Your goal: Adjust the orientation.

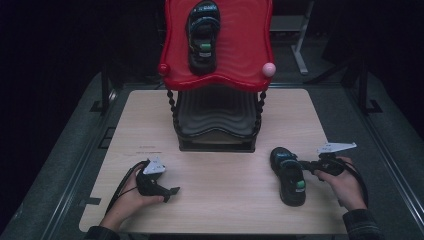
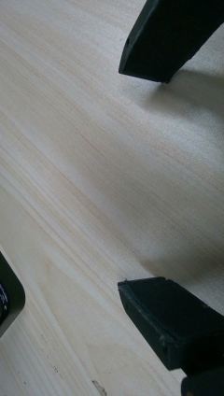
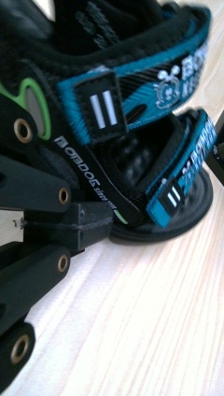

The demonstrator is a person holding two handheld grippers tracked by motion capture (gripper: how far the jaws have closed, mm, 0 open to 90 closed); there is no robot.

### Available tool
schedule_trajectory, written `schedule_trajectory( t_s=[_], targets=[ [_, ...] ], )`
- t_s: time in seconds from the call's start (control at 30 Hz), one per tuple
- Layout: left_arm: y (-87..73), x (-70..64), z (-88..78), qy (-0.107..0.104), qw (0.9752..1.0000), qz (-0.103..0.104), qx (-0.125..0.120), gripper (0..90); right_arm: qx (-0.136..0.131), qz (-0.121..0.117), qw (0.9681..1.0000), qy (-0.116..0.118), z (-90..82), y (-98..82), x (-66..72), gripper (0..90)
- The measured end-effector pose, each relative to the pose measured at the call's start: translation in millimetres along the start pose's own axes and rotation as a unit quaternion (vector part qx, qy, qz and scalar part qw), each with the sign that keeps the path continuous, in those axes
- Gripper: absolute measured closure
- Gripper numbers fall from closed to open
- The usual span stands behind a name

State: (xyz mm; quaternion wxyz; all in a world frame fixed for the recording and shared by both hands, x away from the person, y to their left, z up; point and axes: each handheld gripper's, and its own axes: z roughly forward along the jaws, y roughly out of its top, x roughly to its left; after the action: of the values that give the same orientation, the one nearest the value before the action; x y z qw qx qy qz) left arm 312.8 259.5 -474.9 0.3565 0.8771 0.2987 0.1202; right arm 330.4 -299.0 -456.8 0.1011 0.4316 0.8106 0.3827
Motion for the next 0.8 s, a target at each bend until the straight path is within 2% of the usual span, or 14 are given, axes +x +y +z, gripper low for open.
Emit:
schedule_trajectory(
  t_s=[0.13, 0.27, 0.37, 0.47, 0.5, 0.53, 0.63, 0.77, 0.8],
  targets=[
    [0.0, 0.0, 0.0, 0.0, 1.0, 0.001, 0.0, 0.0, -0.005, 0.001, 1.0, 0.001, -0.4, 0.2, -1.7, 88.4],
    [-0.2, -0.1, -0.3, -0.002, 1.0, 0.002, 0.001, 0.0, -0.042, 0.023, 0.9989, 0.002, -14.8, -1.8, -6.3, 77.0],
    [-0.3, -0.2, -0.3, -0.002, 1.0, 0.002, 0.0, 0.0, -0.072, 0.037, 0.9966, 0.019, -29.5, -3.4, -5.6, 70.0],
    [-0.3, -0.2, -0.3, -0.002, 1.0, 0.003, 0.0, 0.0, -0.106, 0.045, 0.9922, 0.049, -41.9, -3.1, -0.7, 63.9],
    [-0.3, -0.2, -0.3, -0.002, 1.0, 0.003, 0.0, 0.0, -0.115, 0.042, 0.9907, 0.06, -44.7, -2.3, 1.3, 62.2],
    [-0.3, -0.2, -0.3, -0.002, 1.0, 0.003, 0.0, 0.0, -0.115, 0.042, 0.9907, 0.06, -44.7, -2.3, 1.3, 62.2],
    [-0.4, -0.2, -0.3, -0.002, 1.0, 0.003, 0.0, 0.0, -0.13, 0.027, 0.9872, 0.089, -46.7, 1.4, 10.6, 55.9],
    [-0.4, -0.3, -0.4, -0.002, 1.0, 0.003, 0.0, 0.0, -0.125, 0.018, 0.987, 0.1, -39.5, 1.6, 13.0, 53.4],
    [-0.4, -0.2, -0.4, -0.002, 1.0, 0.003, 0.0, 0.0, -0.121, 0.014, 0.9864, 0.11, -33.1, 1.1, 14.2, 51.9]
  ],
)
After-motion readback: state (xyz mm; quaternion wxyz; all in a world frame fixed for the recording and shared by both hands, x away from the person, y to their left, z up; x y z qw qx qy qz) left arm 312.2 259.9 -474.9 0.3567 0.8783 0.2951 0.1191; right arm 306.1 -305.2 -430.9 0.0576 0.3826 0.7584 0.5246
